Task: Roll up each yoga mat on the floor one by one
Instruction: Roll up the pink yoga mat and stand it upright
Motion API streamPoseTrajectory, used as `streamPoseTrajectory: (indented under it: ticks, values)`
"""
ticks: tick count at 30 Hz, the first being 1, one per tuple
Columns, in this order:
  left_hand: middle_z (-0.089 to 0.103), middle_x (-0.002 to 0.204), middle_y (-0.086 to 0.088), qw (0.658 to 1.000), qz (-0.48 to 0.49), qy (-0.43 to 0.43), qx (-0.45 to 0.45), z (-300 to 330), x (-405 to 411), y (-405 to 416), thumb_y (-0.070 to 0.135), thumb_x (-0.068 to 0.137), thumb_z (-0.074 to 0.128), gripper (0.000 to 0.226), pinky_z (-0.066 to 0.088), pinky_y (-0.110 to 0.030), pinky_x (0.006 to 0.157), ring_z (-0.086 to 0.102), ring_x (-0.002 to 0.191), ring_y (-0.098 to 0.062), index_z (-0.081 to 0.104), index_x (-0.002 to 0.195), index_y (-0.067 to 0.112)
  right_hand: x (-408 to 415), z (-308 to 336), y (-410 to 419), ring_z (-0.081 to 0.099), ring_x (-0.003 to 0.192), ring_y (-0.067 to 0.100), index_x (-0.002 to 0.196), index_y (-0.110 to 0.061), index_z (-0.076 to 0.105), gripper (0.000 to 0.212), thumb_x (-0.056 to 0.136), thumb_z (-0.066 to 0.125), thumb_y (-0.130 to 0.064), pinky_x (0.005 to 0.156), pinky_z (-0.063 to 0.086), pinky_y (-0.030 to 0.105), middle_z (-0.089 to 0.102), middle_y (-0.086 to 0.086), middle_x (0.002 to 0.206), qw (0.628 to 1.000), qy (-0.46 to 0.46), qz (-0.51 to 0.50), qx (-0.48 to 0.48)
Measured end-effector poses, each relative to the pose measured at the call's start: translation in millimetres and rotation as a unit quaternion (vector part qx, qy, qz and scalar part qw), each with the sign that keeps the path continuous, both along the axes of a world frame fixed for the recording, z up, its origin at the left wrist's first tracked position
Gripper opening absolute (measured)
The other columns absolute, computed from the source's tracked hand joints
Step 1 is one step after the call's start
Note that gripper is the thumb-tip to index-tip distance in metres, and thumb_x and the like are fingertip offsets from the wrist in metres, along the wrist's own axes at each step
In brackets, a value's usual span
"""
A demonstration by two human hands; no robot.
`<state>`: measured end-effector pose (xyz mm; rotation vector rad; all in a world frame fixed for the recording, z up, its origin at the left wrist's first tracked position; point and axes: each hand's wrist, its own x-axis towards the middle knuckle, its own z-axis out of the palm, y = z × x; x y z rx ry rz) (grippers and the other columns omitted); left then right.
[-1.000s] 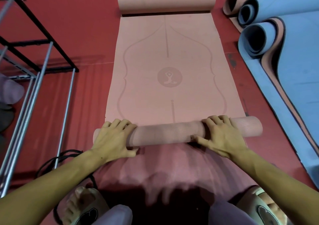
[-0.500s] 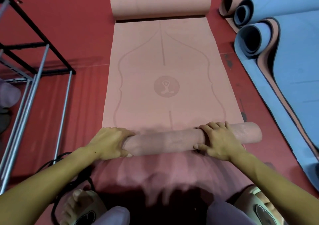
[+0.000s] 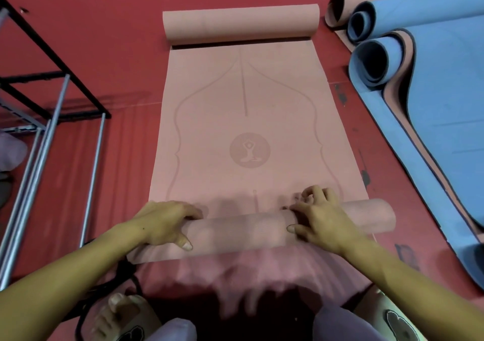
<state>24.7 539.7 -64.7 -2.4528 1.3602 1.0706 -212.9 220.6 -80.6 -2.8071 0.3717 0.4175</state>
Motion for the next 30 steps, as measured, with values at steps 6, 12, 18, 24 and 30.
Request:
streamPoseTrajectory:
  ticks: [6,12,18,24,30]
  values:
    - [0.052,0.125,0.031,0.996,0.058,-0.001,-0.066,0.4,6.8,1.4,0.052,0.078,0.083,0.061,0.046,-0.033,0.09,0.051,0.121,0.004,0.045,0.124,0.063,14.0,9.5,9.4,0.057,0.105,0.024,0.119,-0.04,0.061,0.038,0.091,0.06,-0.066,0.091,0.047,0.044,0.061,-0.006,0.112,0.997,-0.011,-0.02,-0.072]
    - [0.047,0.125,0.029,0.989,0.066,-0.043,-0.127,-0.9,-12.1,7.2,0.038,0.086,0.078,0.057,0.047,-0.033,0.083,0.049,0.121,-0.002,0.042,0.126,0.058,11.0,10.3,12.3,0.062,0.093,0.026,0.112,-0.032,0.067,0.045,0.091,0.052,-0.069,0.081,0.052,0.041,0.066,-0.002,0.105,0.994,-0.041,-0.004,-0.099]
    - [0.046,0.125,0.027,0.979,0.089,-0.064,-0.171,-4.6,-19.4,11.8,0.019,0.084,0.07,0.064,0.049,-0.035,0.087,0.05,0.119,-0.007,0.053,0.135,0.054,12.7,9.2,17.2,0.052,0.103,0.032,0.13,-0.029,0.067,0.073,0.078,0.059,-0.08,0.093,0.049,0.049,0.056,0.004,0.12,0.989,-0.021,0.006,-0.149]
    - [0.052,0.125,0.03,0.975,0.108,-0.079,-0.179,-9.2,-21.8,13.2,0.012,0.08,0.064,0.07,0.049,-0.038,0.088,0.052,0.115,-0.008,0.054,0.135,0.054,14.0,12.2,15.9,0.052,0.102,0.027,0.129,-0.036,0.063,0.069,0.081,0.046,-0.083,0.081,0.049,0.043,0.057,-0.002,0.115,0.989,-0.037,-0.005,-0.141]
    - [0.057,0.126,0.028,0.97,0.126,-0.087,-0.189,-15.9,-24.9,12.5,0.028,0.085,0.05,0.057,0.05,-0.042,0.091,0.056,0.114,-0.012,0.056,0.136,0.051,14.1,7.1,14.3,0.054,0.1,0.025,0.114,-0.026,0.058,0.059,0.086,0.055,-0.077,0.083,0.048,0.042,0.061,-0.004,0.108,0.989,-0.086,-0.016,-0.118]
